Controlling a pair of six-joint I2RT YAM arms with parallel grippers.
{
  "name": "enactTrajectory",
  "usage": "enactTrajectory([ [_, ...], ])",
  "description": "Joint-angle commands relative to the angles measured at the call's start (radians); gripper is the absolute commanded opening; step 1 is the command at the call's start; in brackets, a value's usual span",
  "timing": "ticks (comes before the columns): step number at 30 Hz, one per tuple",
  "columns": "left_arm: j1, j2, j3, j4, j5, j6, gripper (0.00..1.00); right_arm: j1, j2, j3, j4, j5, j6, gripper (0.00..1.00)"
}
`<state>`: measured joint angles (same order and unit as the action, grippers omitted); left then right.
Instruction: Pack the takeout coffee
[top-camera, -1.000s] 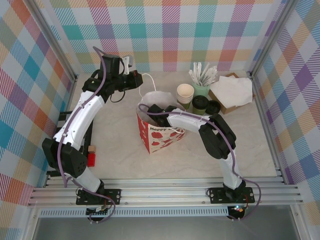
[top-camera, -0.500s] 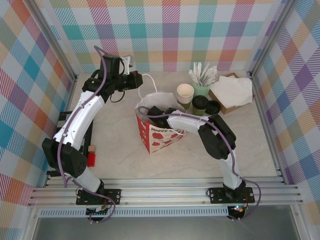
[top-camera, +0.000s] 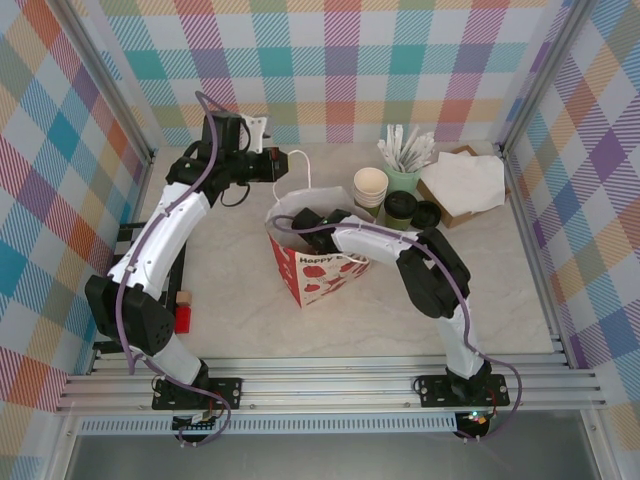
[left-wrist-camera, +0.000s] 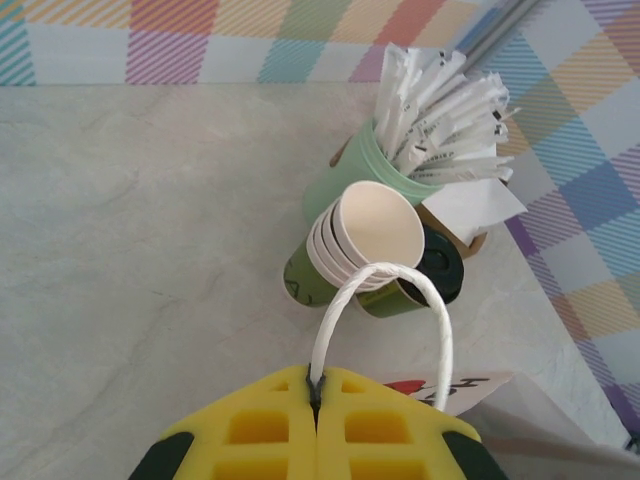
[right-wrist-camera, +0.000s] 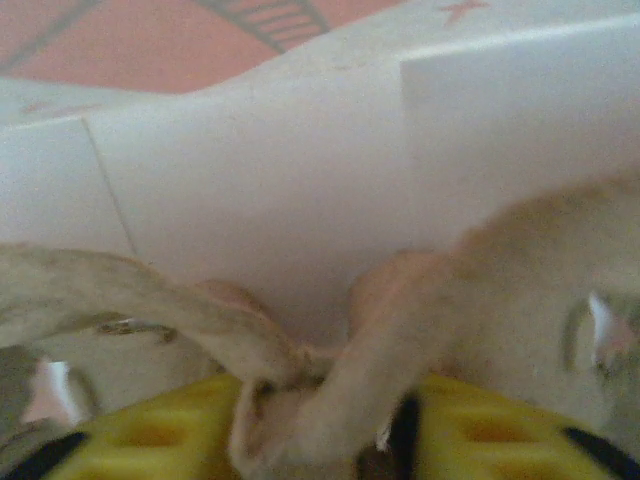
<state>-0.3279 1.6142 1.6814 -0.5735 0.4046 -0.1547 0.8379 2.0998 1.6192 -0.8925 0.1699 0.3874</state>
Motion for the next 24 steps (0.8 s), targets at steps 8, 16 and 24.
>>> enactTrajectory([
  [8, -0.006, -0.048, -0.022, -0.013, 0.029, 0.081, 0.0, -0.002, -0.176, 0.093, -0.071, -0.044, -0.003, 0.8],
  [16, -0.007, -0.057, -0.019, -0.02, 0.001, 0.093, 0.0, -0.001, -0.184, 0.09, -0.099, -0.056, -0.052, 0.39],
  [24, -0.006, -0.048, -0.011, -0.014, -0.015, 0.084, 0.0, 0.0, -0.115, 0.026, -0.077, -0.072, -0.107, 0.01],
])
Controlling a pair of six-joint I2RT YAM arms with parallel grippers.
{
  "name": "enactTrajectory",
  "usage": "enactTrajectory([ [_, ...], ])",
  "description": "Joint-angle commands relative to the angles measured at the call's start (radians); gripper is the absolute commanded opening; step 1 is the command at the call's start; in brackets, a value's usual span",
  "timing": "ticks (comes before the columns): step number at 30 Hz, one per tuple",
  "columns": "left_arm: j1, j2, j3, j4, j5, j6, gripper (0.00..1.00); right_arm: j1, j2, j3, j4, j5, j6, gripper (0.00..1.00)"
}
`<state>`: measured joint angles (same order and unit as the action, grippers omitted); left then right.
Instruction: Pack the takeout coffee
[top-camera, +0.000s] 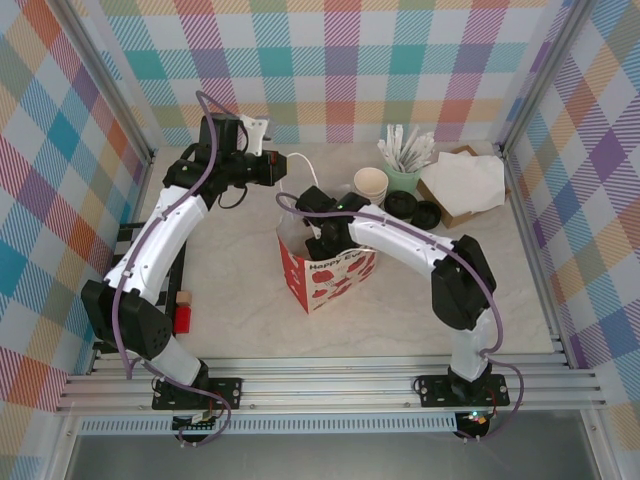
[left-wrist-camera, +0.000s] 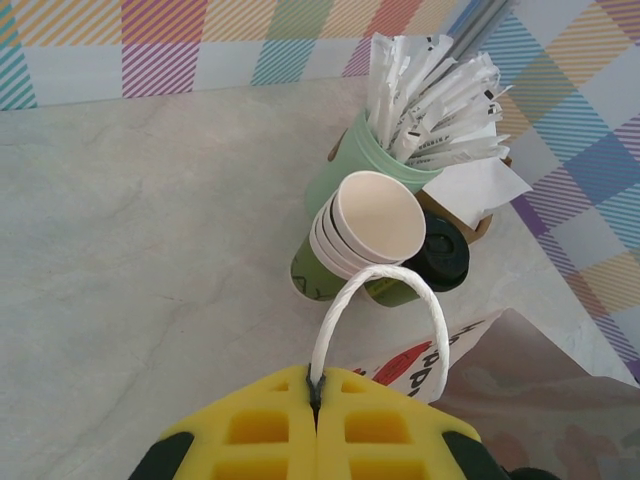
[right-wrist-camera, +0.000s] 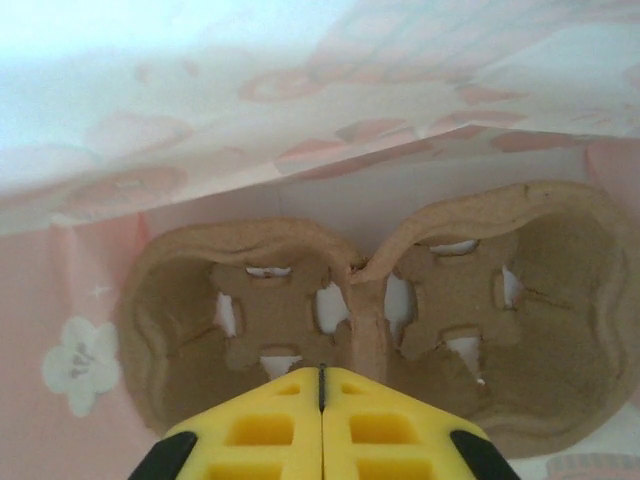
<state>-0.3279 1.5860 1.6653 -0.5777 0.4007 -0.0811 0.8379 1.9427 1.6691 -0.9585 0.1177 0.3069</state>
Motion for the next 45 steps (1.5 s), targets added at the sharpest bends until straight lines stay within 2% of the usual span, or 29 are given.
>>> enactTrajectory([
  [1, -0.007, -0.018, 0.006, -0.011, -0.009, 0.009, 0.0, 0.0, 0.052, -0.028, -0.005, -0.024, -0.028, 0.0],
  [6, -0.007, -0.008, 0.015, -0.015, 0.006, 0.01, 0.0, -0.002, 0.102, -0.037, 0.002, -0.035, -0.037, 0.0],
  [12, -0.006, -0.005, 0.018, -0.02, 0.009, 0.011, 0.0, 0.0, 0.173, -0.048, -0.019, 0.025, 0.024, 0.0],
  [17, -0.007, 0.0, 0.017, -0.019, 0.018, 0.014, 0.0, 0.002, 0.163, -0.03, -0.028, 0.033, 0.026, 0.0],
  [24, -0.007, 0.001, 0.019, -0.016, 0.034, 0.026, 0.0, 0.004, 0.07, 0.021, -0.073, 0.043, 0.009, 0.0],
  [31, -0.006, -0.009, 0.008, -0.014, 0.032, 0.039, 0.0, 0.004, 0.125, -0.068, -0.04, 0.052, 0.041, 0.0],
  [35, -0.007, -0.006, 0.013, -0.022, 0.039, 0.041, 0.0, 0.005, 0.179, -0.06, -0.046, 0.049, 0.041, 0.0],
  [45, -0.006, -0.019, 0.015, -0.033, 0.058, 0.05, 0.0, 0.007, 0.098, 0.01, -0.094, 0.078, 0.033, 0.0],
])
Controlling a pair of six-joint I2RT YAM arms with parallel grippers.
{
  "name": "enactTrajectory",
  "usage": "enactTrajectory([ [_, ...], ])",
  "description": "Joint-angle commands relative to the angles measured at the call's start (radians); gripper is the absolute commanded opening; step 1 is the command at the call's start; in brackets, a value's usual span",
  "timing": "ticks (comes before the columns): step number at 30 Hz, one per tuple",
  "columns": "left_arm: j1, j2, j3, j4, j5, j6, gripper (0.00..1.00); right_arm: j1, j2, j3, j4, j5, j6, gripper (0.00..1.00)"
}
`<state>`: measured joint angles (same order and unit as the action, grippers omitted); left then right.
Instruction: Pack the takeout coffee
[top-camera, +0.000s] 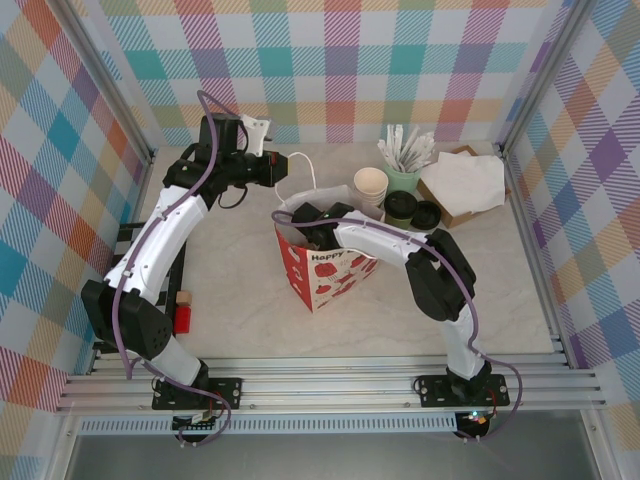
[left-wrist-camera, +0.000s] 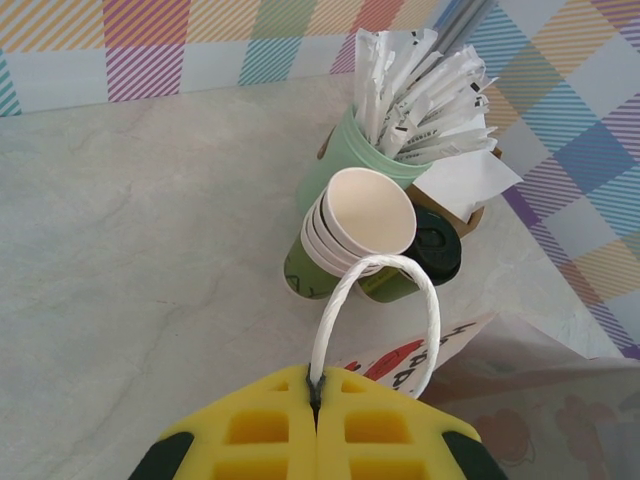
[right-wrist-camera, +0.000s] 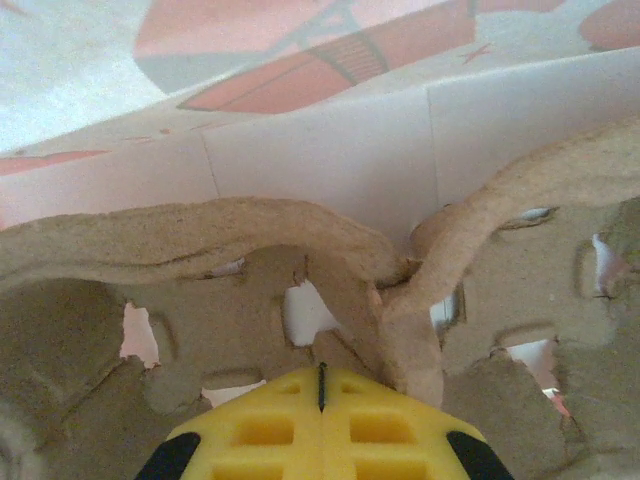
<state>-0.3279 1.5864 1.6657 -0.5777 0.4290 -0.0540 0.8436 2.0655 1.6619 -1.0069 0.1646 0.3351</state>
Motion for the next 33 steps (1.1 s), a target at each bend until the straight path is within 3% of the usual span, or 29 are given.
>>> enactTrajectory([
  [1, -0.007, -0.016, 0.022, -0.043, 0.035, 0.023, 0.0, 0.0, -0.027, 0.006, -0.04, 0.034, 0.005, 0.0],
  [11, -0.007, -0.005, 0.03, -0.061, 0.025, 0.022, 0.0, 0.004, 0.031, -0.033, 0.018, 0.001, -0.009, 0.0],
  [17, -0.006, -0.002, 0.029, -0.05, 0.013, 0.017, 0.0, 0.005, 0.0, -0.012, -0.029, 0.067, -0.037, 0.02],
  [22, -0.007, -0.001, 0.026, -0.048, 0.034, 0.021, 0.0, 0.008, -0.074, -0.027, 0.025, -0.004, -0.062, 0.16],
  [33, -0.007, -0.005, 0.011, -0.036, 0.052, 0.024, 0.0, 0.009, -0.202, -0.041, 0.065, 0.013, -0.091, 0.5],
])
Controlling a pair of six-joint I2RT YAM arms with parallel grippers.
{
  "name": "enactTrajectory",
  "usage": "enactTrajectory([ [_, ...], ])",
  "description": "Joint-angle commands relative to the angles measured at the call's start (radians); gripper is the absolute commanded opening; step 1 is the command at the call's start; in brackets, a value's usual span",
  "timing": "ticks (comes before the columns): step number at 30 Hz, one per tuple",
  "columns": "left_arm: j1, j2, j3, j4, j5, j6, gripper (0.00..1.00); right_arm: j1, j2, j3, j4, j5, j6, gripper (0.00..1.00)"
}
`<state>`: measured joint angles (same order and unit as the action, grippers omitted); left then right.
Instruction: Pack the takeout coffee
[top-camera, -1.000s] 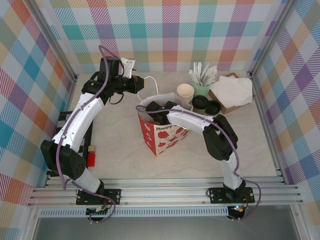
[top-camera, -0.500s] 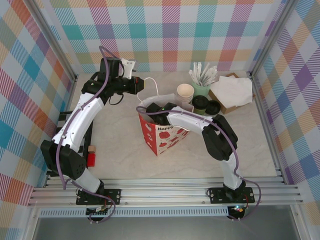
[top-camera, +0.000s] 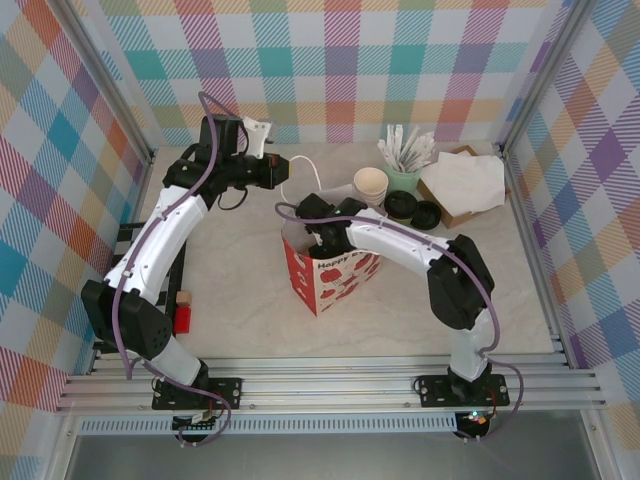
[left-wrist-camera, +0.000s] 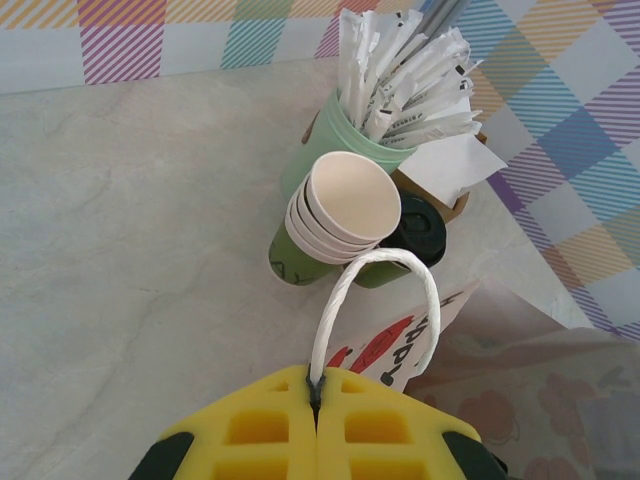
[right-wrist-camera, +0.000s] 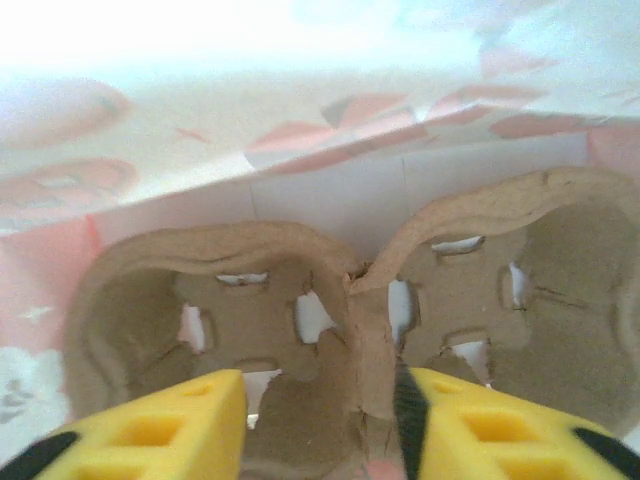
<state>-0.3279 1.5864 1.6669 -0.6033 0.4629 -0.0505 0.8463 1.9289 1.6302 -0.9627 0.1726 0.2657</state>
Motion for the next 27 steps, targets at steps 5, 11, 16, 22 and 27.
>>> enactTrajectory([
  [5, -0.006, 0.001, 0.011, -0.007, 0.02, 0.02, 0.0, 0.007, -0.13, -0.031, 0.053, 0.012, -0.014, 0.61],
  [11, -0.007, 0.007, 0.011, -0.006, 0.039, 0.02, 0.0, 0.006, -0.193, -0.051, 0.127, 0.018, 0.006, 0.7],
  [16, -0.007, 0.008, 0.015, -0.007, 0.042, 0.024, 0.0, 0.006, -0.231, -0.056, 0.153, 0.027, 0.013, 0.78],
  [22, -0.007, 0.007, 0.014, -0.007, 0.043, 0.026, 0.0, 0.005, -0.266, -0.077, 0.172, 0.031, 0.024, 0.88],
  [27, -0.006, 0.005, 0.015, -0.008, 0.04, 0.026, 0.0, 0.005, -0.35, -0.109, 0.222, 0.025, 0.023, 1.0],
])
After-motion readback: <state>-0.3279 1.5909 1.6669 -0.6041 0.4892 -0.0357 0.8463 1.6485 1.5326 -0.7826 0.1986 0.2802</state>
